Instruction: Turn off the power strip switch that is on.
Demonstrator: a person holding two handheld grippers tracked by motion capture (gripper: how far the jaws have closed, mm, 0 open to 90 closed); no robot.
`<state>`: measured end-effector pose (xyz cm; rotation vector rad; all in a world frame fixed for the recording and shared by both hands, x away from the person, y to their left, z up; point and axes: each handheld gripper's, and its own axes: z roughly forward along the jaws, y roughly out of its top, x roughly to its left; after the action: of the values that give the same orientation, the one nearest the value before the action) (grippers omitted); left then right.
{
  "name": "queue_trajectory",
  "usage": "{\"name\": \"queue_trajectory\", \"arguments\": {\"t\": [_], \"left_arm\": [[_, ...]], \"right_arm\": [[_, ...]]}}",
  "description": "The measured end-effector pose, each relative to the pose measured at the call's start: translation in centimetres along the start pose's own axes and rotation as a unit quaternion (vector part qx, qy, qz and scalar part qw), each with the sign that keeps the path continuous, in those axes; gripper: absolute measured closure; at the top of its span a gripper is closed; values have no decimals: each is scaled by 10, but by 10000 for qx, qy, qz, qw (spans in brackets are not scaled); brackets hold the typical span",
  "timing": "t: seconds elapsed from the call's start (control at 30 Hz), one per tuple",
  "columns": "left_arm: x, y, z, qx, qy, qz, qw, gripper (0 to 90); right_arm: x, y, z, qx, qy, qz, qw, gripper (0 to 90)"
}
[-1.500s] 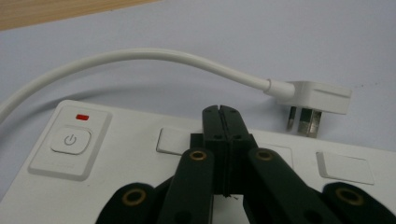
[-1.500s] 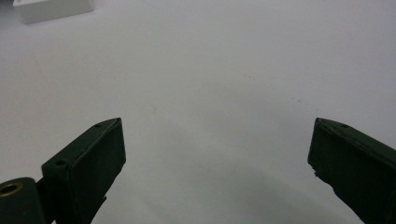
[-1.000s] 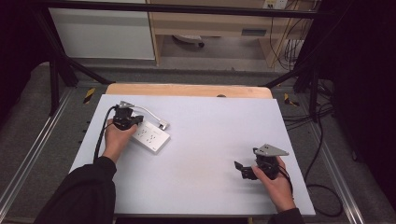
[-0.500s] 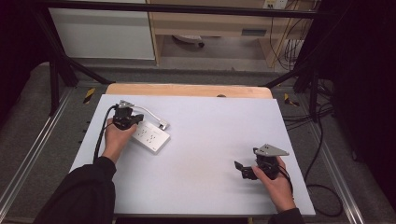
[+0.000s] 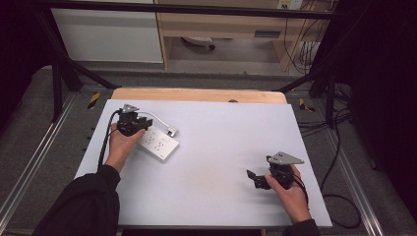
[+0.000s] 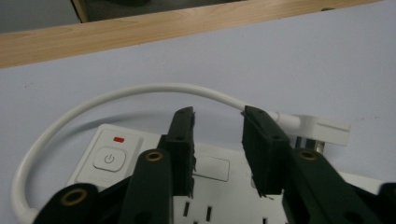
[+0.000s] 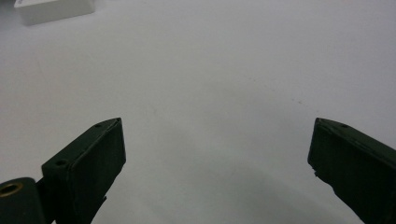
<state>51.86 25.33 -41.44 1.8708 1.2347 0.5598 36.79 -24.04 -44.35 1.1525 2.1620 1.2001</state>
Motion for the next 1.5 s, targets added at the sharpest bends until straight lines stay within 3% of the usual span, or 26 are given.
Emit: {"name": "queue_trajectory", "arguments": {"t": [0.3, 0.43, 0.67, 0.93, 1.5], "left_arm": [[-5, 5, -12, -92, 27, -53, 9999, 242], [-8, 7, -18, -57, -75, -74, 9999, 119], [-16, 7, -30, -186, -288, -118, 9993, 97], [-27, 0, -39, -137, -429, -88, 9989, 79], [-38, -11, -63, -255, -588, -54, 9979, 79]], "right_arm": [[0, 0, 1, 20, 4, -1, 10000, 45], [0, 0, 1, 9, 5, 15, 10000, 44], [0, 0, 1, 16, 8, 32, 10000, 42], [0, 1, 1, 9, 17, 38, 10000, 39], [0, 1, 1, 22, 27, 34, 10000, 34]]}}
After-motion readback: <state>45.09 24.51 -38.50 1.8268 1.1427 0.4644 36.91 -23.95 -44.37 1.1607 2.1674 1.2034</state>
